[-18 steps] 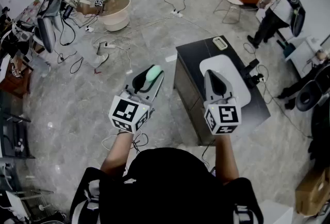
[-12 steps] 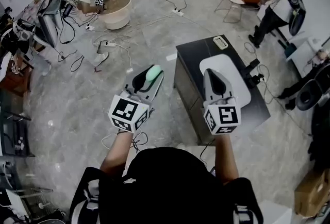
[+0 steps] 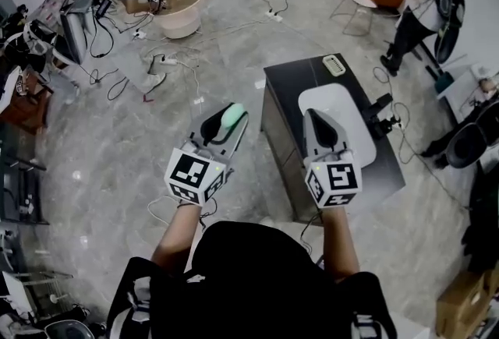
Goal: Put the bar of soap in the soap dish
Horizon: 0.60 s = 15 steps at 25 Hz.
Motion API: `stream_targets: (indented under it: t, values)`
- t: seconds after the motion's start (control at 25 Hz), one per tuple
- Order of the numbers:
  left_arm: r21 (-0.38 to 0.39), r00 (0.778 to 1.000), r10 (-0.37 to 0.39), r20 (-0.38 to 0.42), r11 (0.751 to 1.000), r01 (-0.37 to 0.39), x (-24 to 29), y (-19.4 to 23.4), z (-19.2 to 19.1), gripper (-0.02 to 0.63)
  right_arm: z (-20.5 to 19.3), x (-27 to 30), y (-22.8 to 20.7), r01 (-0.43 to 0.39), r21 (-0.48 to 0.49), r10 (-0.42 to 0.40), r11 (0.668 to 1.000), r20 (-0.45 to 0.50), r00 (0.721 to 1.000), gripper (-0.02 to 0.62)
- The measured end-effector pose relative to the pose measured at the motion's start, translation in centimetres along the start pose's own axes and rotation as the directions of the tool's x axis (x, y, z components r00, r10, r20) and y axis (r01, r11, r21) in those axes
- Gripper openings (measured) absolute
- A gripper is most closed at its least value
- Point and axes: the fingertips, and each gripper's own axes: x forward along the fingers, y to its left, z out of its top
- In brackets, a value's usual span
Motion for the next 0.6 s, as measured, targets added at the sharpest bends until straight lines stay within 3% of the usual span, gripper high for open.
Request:
stream_targets:
  t: [0.28, 0.6]
  values:
    - [0.001, 0.999, 0.048, -0.027, 0.999, -0.048, 0.5, -1.0, -0.7, 0.137, -1.3, -0.5, -0.9, -0.081, 0.012, 0.081, 0.997, -0.023, 0.996, 0.035]
    - [-0.03, 0.999, 0.041, -0.021, 0.999, -0.041, 1.9, -0.9, -0.9, 0.137, -2.1, 0.4, -1.9, -0.121, 0.03, 0.122, 0.992, -0.028, 0.992, 0.035]
